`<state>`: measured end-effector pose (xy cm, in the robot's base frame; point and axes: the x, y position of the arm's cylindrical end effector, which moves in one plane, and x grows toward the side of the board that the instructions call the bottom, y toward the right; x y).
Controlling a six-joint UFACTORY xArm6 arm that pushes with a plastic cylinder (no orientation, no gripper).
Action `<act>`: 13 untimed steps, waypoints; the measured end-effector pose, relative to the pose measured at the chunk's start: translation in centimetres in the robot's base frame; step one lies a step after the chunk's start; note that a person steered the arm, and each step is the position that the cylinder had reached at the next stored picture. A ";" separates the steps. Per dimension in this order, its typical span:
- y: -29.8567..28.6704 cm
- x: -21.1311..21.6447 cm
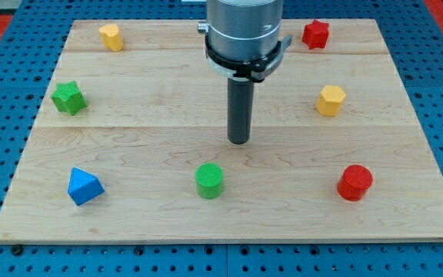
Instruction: Slide the yellow hexagon to the center
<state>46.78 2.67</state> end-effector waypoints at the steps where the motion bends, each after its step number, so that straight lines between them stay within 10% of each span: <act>1: 1.8 0.0; 7: -1.6 0.0; 13: 19.8 -4.7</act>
<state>42.05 22.46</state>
